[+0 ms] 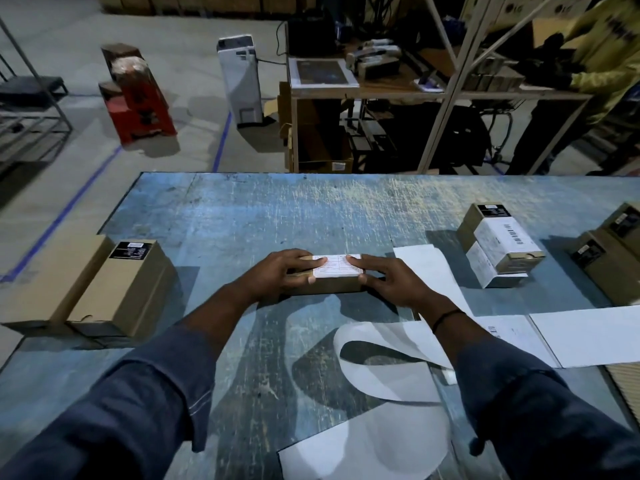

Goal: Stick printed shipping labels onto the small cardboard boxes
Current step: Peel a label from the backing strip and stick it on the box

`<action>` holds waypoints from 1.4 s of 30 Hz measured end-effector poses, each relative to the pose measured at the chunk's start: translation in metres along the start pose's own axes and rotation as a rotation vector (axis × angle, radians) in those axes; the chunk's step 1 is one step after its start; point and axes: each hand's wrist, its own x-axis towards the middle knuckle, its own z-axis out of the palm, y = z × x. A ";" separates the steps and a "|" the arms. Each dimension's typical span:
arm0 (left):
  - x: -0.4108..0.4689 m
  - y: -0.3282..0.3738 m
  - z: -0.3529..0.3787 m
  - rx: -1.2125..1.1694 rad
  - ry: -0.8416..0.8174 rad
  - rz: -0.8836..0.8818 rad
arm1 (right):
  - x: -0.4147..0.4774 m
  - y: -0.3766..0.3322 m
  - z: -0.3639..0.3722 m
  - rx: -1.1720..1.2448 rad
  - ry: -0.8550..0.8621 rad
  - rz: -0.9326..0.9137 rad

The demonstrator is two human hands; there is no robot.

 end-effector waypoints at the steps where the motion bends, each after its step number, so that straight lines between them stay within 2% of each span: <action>1: -0.001 0.000 -0.001 -0.018 -0.018 -0.006 | 0.000 -0.003 0.000 0.007 0.001 0.014; 3: -0.002 0.001 0.002 -0.071 -0.019 -0.031 | 0.000 -0.013 0.007 0.056 0.102 0.065; 5: -0.006 0.006 0.007 -0.169 0.016 -0.064 | 0.002 -0.025 0.022 0.098 0.286 0.119; 7: -0.010 0.013 0.012 -0.300 0.068 -0.101 | 0.005 -0.031 0.041 0.036 0.412 0.132; 10: -0.012 0.020 0.015 -0.413 0.110 -0.112 | 0.007 -0.031 0.056 -0.120 0.445 0.123; 13: -0.014 0.020 0.013 -0.407 0.101 -0.105 | 0.007 -0.026 0.051 -0.123 0.412 0.104; 16: -0.014 0.017 0.013 -0.349 0.093 -0.097 | 0.001 -0.023 0.041 -0.009 0.365 0.066; 20: -0.011 0.019 0.019 -0.292 0.193 -0.139 | -0.007 -0.018 0.029 0.164 0.273 0.101; 23: -0.013 0.015 0.025 -0.090 0.155 -0.152 | -0.006 -0.016 0.029 0.217 0.201 0.144; 27: -0.014 0.011 0.028 0.403 0.171 -0.146 | -0.003 -0.014 0.032 -0.010 0.193 0.147; 30: -0.013 0.012 0.036 0.621 0.290 -0.116 | -0.008 -0.016 0.040 -0.148 0.321 0.060; 36: -0.018 0.009 0.049 0.692 0.568 0.081 | -0.012 -0.001 0.058 -0.369 0.563 -0.159; 39: -0.019 0.011 0.050 0.692 0.661 0.200 | -0.013 0.005 0.066 -0.442 0.581 -0.205; 42: -0.019 0.013 0.053 0.585 0.697 0.205 | -0.013 0.001 0.057 -0.333 0.561 -0.197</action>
